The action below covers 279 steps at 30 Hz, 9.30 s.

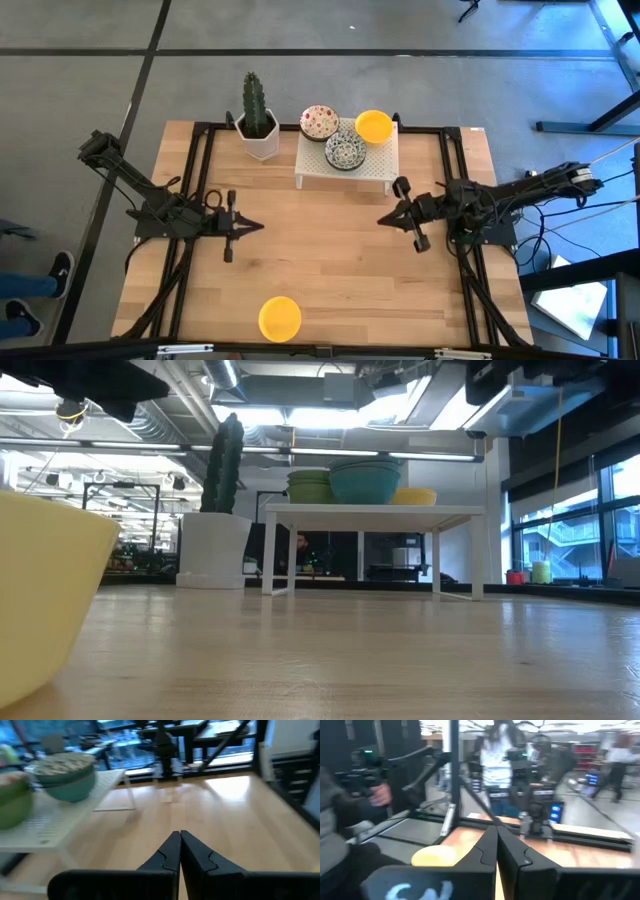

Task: Pick & Place Mini bowls
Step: Stack the yellow bowl on the yellow bowls on the shelf

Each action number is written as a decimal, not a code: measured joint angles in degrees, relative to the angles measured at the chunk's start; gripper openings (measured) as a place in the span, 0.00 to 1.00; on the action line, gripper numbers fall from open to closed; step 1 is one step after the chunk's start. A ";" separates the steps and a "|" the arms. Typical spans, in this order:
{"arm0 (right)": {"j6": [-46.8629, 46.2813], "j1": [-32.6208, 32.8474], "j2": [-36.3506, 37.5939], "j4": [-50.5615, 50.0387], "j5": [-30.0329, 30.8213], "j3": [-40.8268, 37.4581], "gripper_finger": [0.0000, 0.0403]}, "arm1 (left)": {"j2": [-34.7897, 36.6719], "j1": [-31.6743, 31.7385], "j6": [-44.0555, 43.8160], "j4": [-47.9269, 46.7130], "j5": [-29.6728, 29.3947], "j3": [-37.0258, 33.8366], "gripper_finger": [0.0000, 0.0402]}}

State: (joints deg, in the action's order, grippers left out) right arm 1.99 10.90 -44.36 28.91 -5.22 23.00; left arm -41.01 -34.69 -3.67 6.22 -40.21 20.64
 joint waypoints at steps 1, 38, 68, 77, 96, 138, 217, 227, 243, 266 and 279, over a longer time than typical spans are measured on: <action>0.03 -0.32 0.00 0.00 -2.23 0.00 0.01 | 0.00 0.14 0.77 -0.01 -1.50 0.00 0.01; -1.68 1.64 9.90 10.60 -2.96 -11.81 0.01 | -0.07 0.05 -3.15 -2.46 -0.15 -0.02 0.01; -3.46 1.75 6.88 15.02 -0.40 -17.84 0.03 | -23.43 -1.27 -10.13 -42.35 7.90 40.39 0.01; -2.78 1.72 6.88 14.05 -0.38 -17.81 0.04 | -44.21 -1.30 -4.33 -58.58 21.25 62.72 0.01; -1.13 1.68 6.91 17.14 0.10 -17.77 0.04 | -57.97 -2.86 -13.60 -54.97 32.98 65.79 0.31; -7.54 6.37 -1.29 19.63 0.71 -17.77 0.04 | -73.22 1.98 -13.47 -50.66 46.23 65.77 0.49; -6.98 9.77 -1.29 19.55 8.73 -17.77 0.04 | -26.85 11.25 -11.65 -59.66 34.17 44.22 0.01; -7.40 9.79 -1.85 19.16 10.43 -17.75 0.04 | -8.40 14.36 -11.01 -17.88 33.59 12.92 0.01; -9.12 9.79 -8.92 20.79 17.21 -17.76 0.04 | -8.31 25.38 -11.95 0.10 28.56 1.55 0.01; 10.96 9.48 -8.90 21.81 17.66 -17.75 0.04 | -29.16 43.08 -3.16 -31.68 27.99 48.49 0.01; 9.81 9.48 -8.90 21.37 17.17 -17.75 0.04 | -56.67 55.82 11.10 -51.62 35.42 93.28 0.01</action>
State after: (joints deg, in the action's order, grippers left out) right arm 11.80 20.38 -53.25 50.28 11.95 5.26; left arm -97.68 21.12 7.44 -45.40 -4.79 113.93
